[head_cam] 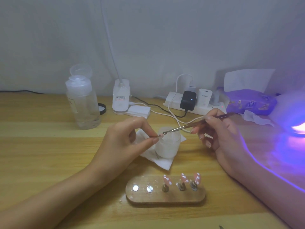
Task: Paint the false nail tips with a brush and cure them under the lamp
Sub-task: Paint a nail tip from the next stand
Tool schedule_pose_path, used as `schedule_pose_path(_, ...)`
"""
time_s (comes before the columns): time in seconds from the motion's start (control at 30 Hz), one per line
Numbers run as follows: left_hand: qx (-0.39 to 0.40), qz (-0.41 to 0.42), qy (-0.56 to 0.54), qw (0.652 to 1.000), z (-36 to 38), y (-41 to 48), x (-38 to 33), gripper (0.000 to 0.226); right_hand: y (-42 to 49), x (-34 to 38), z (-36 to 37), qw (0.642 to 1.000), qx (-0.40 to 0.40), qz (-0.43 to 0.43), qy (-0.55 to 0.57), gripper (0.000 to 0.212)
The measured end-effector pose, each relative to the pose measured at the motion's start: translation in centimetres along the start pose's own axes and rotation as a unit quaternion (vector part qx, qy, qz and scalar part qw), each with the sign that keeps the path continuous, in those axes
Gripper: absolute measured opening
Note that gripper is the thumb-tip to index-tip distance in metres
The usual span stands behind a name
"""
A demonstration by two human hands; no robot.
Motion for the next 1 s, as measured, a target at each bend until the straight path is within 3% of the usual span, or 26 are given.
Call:
schedule_pose_path(0.13,0.011,-0.012,-0.02,1.0,0.02,0.12,0.31,0.019,-0.23,0.25,0.32,0.999,0.033,-0.014,-0.008,0.017)
schedule_pose_path(0.27,0.015,-0.014,-0.015,1.0,-0.06,0.16,0.35,0.016,-0.2,0.27,-0.03,1.0,0.002,-0.025,-0.015,0.027)
schedule_pose_path(0.43,0.014,-0.005,-0.012,1.0,0.0,0.15,0.4,0.018,-0.29,0.32,0.49,0.999,0.031,-0.031,-0.014,0.017)
schedule_pose_path(0.87,-0.003,-0.01,-0.012,1.0,0.03,0.01,0.03,0.017,-0.15,0.32,0.05,0.999,-0.007,-0.043,-0.02,0.02)
schedule_pose_path(1.0,-0.003,-0.009,-0.009,1.0,0.05,0.05,-0.03,0.014,-0.25,0.27,0.38,0.999,0.029,-0.037,-0.014,0.018)
Point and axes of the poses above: each hand's wrist, its own y-axis towards the middle knuckle, its own z-axis out of the palm, x = y × z, the point moved 2 cm from there along y, towards the middle knuckle, and after that the axes turned 9 degrees about y, right-handed, at the moved point
